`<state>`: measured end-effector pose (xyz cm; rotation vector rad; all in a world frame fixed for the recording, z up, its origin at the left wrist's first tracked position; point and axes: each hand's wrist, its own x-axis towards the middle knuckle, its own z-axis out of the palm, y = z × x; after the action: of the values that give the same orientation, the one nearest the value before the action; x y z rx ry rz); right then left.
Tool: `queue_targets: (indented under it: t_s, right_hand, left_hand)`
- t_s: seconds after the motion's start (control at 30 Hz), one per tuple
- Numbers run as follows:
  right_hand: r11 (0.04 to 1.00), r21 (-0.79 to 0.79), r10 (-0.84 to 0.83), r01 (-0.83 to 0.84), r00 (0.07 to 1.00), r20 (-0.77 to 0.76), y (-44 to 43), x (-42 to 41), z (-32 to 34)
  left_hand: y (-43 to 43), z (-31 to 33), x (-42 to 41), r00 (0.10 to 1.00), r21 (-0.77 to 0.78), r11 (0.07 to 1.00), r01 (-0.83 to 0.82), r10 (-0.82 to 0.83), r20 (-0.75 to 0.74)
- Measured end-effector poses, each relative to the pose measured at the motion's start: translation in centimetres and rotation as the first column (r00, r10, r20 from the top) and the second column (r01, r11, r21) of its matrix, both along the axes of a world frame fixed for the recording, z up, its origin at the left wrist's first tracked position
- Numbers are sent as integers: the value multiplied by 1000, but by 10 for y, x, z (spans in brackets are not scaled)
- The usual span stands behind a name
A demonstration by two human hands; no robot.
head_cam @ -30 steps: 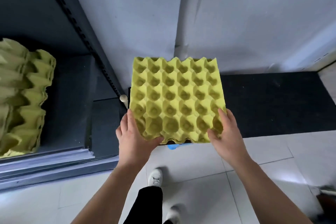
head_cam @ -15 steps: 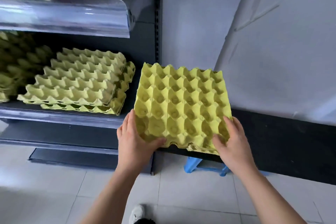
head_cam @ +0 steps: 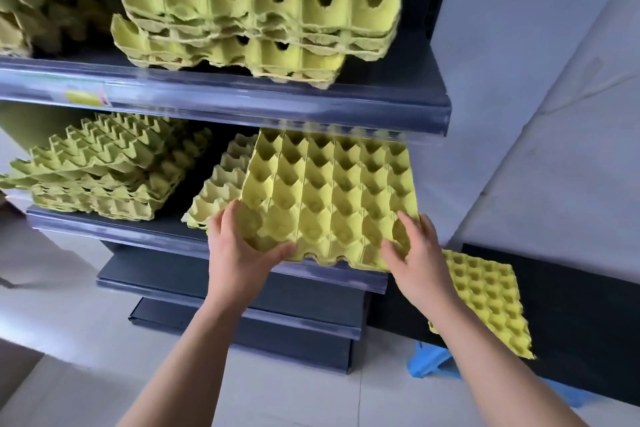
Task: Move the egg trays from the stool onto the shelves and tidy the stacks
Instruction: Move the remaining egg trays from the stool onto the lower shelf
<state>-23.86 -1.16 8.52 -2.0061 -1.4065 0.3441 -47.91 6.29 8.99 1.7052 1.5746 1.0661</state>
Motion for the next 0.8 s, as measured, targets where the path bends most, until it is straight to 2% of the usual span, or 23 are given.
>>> queue_targets:
  t_s: [0.3,0.8]
  right_hand:
    - [994,-110,7,-6,1000,11,72,-63,2]
    - [984,-176,20,0,994,111,126,-64,-17]
  left_hand:
    - [83,-2,-62,996,12,997,72,-71,-48]
    - [133,-42,-72,989,-108,992,65,-79,-128]
